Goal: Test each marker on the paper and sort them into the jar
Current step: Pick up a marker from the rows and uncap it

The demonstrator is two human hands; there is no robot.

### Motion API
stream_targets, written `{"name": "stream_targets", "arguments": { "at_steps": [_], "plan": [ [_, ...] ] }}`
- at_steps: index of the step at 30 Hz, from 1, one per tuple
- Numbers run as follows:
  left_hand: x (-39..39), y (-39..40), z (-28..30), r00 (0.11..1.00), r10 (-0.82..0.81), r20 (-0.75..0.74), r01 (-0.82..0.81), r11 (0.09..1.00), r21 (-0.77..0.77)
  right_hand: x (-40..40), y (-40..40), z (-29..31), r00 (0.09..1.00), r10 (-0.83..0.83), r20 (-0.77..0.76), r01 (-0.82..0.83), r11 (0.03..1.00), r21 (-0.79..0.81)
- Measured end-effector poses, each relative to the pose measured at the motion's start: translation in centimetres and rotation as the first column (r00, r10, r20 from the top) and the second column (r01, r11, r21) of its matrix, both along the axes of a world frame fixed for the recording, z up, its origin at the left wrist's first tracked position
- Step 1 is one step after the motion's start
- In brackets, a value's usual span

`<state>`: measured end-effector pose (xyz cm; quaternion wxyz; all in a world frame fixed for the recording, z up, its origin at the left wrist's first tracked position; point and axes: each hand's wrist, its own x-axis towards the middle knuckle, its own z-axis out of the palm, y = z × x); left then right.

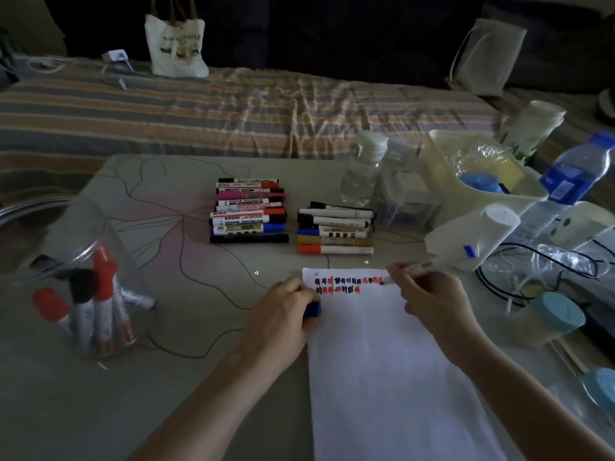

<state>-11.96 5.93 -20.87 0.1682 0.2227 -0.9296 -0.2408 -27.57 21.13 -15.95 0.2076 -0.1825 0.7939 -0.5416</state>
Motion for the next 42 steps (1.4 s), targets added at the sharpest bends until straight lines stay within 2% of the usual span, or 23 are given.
{"name": "stream_targets", "arguments": {
  "at_steps": [2, 5, 11, 13, 26, 42],
  "plan": [
    [0.0, 0.0, -0.2, 1.000, -0.022, 0.003, 0.022, 1.000, -0.020, -0.4, -1.6, -0.5, 0.978, 0.057, -0.202, -0.033, 0.992, 0.121],
    [0.0, -0.2, -0.2, 0.999, -0.034, 0.009, 0.034, 0.999, -0.017, -0.7, -3.0, -2.3, 0.948, 0.088, -0.305, -0.051, 0.991, 0.126],
    [0.0, -0.3, -0.7, 0.999, -0.031, -0.022, 0.030, 0.998, -0.048, 0.1, -2.0, -5.8, 0.947, -0.073, -0.313, 0.079, 0.997, 0.008],
    [0.0, -0.3, -0.7, 0.999, -0.030, -0.026, 0.028, 0.999, -0.046, -0.1, -2.0, -5.9, 0.936, -0.092, -0.340, 0.111, 0.993, 0.039],
    [0.0, -0.3, -0.3, 1.000, -0.020, 0.014, 0.020, 1.000, -0.016, -0.4, -2.0, -6.5, 0.916, -0.038, -0.400, 0.099, 0.986, 0.132],
    [0.0, -0.2, -0.1, 0.999, -0.025, 0.032, 0.025, 1.000, -0.018, -0.1, -2.1, -6.2, 0.888, -0.059, -0.457, 0.093, 0.994, 0.053]
  ]
}}
